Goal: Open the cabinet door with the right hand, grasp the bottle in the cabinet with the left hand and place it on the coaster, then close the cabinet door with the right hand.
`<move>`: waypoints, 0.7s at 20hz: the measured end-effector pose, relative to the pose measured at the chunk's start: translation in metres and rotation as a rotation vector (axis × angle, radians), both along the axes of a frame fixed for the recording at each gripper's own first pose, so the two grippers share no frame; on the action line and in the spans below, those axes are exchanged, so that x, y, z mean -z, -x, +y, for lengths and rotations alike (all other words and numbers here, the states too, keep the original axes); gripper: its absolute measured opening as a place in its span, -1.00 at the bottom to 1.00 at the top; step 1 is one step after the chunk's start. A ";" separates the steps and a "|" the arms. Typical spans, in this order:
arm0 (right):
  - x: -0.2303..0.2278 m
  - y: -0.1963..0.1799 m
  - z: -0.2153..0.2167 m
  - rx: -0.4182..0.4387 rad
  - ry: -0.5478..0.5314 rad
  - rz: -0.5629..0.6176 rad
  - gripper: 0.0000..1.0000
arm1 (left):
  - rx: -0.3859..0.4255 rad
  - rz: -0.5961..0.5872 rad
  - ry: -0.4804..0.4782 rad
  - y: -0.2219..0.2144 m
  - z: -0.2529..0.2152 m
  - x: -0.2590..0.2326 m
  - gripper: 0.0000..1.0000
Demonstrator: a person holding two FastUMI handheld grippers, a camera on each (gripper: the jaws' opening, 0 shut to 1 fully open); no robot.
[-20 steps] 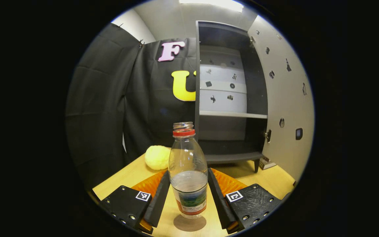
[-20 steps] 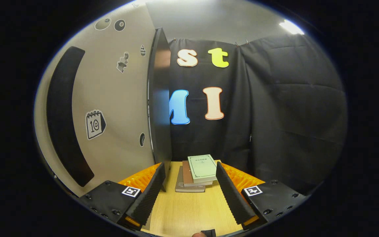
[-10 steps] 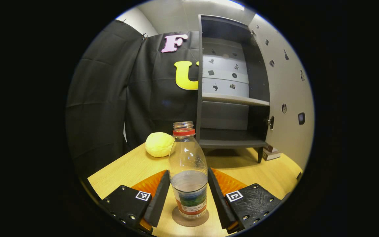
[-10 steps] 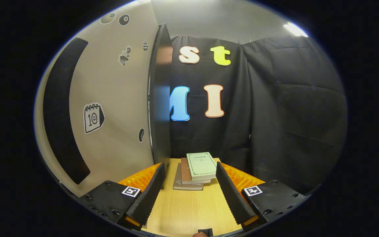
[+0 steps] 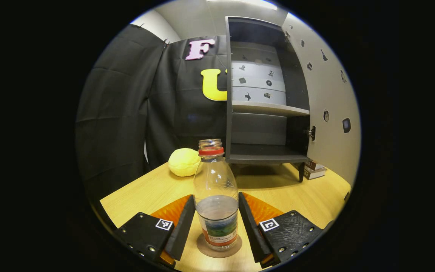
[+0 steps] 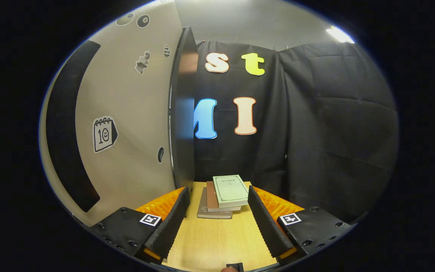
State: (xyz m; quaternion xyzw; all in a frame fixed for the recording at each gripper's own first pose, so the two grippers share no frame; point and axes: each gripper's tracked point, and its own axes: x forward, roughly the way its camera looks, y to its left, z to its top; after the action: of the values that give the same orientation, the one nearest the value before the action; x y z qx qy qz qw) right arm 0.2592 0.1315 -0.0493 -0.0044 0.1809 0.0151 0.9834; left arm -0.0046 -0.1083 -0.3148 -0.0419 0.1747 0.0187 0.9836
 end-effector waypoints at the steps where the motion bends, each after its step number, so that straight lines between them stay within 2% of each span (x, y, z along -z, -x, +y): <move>1: 0.001 -0.001 0.000 -0.001 0.000 0.002 0.86 | 0.003 0.001 -0.005 0.001 -0.001 0.002 0.31; 2: 0.000 -0.001 0.000 -0.003 -0.002 0.002 0.96 | 0.004 0.009 -0.013 0.002 -0.002 0.001 0.31; 14: -0.001 0.002 -0.002 -0.004 -0.013 -0.004 0.96 | -0.025 -0.024 -0.062 0.006 0.008 -0.016 0.31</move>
State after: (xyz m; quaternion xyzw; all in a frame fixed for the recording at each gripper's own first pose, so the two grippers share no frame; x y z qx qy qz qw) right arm 0.2573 0.1298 -0.0478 0.0018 0.1787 0.0180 0.9837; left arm -0.0107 -0.1005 -0.2983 -0.0138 0.1618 0.0359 0.9861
